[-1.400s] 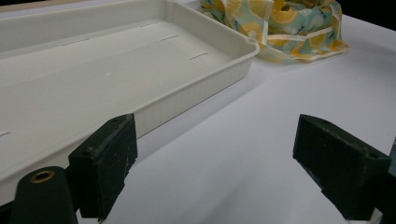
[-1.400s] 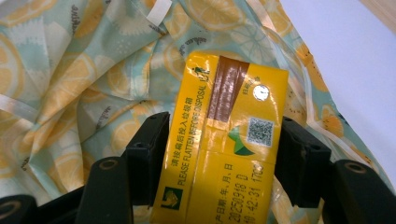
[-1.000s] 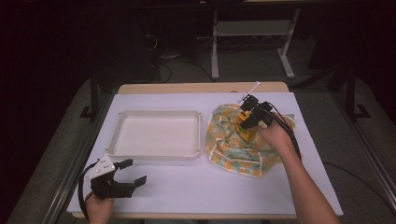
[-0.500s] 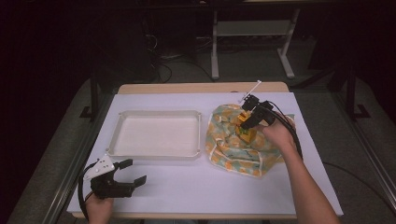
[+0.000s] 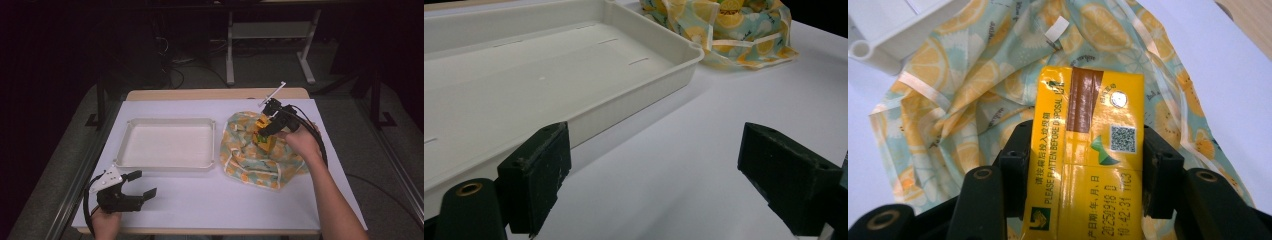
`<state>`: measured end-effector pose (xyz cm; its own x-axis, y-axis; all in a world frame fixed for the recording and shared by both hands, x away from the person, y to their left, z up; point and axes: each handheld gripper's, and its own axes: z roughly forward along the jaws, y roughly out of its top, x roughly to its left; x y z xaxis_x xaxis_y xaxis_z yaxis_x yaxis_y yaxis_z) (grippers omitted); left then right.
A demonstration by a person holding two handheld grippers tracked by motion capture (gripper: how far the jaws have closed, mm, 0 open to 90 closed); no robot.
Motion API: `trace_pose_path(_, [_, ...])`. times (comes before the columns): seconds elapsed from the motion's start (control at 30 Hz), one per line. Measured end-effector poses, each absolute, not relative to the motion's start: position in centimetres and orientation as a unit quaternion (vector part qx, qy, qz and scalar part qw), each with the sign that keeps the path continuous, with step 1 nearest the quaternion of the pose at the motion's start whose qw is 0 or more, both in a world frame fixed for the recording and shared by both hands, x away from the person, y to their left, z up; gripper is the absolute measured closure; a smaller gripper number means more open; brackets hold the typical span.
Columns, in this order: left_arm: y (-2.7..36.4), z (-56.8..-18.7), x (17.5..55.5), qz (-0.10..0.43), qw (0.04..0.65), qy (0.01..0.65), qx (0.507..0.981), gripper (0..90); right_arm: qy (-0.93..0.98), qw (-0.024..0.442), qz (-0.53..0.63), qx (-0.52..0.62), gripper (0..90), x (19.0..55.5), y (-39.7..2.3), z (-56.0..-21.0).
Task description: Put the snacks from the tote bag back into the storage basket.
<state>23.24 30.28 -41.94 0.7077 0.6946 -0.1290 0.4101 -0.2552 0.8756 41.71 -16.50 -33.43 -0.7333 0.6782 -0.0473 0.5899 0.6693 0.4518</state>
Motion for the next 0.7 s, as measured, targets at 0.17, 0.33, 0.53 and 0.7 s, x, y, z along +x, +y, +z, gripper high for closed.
trace_pose_path(0.17, [30.2, -42.0, 23.3, 0.143, 0.498, 0.355, 0.778, 13.4, 0.907, 0.113, 0.214, 0.343, 49.4, 41.4, -16.5, -32.6])
trace_pose_path(0.33, [30.2, -42.0, 23.2, 0.142, 0.499, 0.357, 0.777, 13.4, 0.908, 0.112, 0.226, 0.336, 49.5, 41.0, -16.5, -31.7])
trace_pose_path(0.53, [30.2, -42.0, 23.3, 0.14, 0.5, 0.361, 0.775, 13.4, 0.911, 0.116, 0.228, 0.323, 49.5, 40.7, -16.3, -30.7])
trace_pose_path(0.7, [30.3, -42.0, 23.3, 0.141, 0.5, 0.359, 0.775, 13.4, 0.913, 0.116, 0.234, 0.313, 49.5, 40.5, -16.2, -30.0])
